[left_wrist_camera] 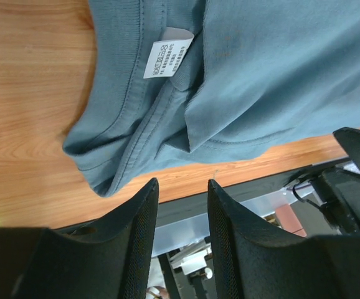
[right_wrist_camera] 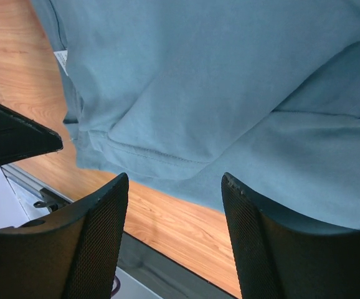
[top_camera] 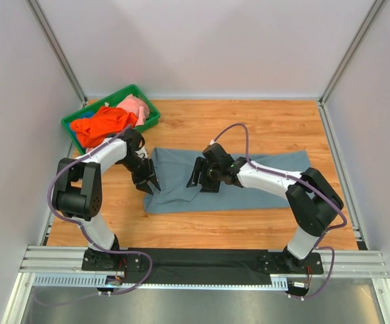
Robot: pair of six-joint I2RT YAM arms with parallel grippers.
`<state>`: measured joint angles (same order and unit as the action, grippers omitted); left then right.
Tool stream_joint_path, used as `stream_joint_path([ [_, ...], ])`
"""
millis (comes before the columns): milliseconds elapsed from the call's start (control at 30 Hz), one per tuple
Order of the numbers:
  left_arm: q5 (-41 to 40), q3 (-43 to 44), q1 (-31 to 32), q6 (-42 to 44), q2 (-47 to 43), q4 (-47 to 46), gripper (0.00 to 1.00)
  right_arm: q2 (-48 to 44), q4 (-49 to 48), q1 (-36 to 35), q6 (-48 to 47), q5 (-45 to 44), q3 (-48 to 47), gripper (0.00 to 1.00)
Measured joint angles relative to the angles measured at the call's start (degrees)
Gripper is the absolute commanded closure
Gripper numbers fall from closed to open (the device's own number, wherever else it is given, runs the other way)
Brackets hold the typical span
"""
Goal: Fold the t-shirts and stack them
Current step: Fold the tshirt
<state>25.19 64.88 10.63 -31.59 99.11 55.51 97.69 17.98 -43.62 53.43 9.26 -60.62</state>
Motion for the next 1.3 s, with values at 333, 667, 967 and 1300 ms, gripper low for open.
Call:
stream_joint_path([
  [333, 0.48, -2.16, 0.20, -0.92, 0.46, -3.39, 0.57, 0.61, 0.20, -5.42, 3.85, -5.35, -0.02, 0.37],
  [667, 1.05, -2.86, 0.22, -1.55, 3.06, -7.28, 0.58, 3.89, 0.39, -6.32, 5.55, -9.70, -0.04, 0.37],
  [967, -1.33, -2.86, 0.22, -1.51, 4.35, -7.32, 0.60, 6.36, 0.70, -6.34, 5.14, -10.71, -2.40, 0.46],
  [1300, -3.08, -1.55, 0.22, -1.53, 4.39, -5.88, 0.61, 6.38, 0.46, -6.34, 4.74, -11.15, -5.53, 0.56],
])
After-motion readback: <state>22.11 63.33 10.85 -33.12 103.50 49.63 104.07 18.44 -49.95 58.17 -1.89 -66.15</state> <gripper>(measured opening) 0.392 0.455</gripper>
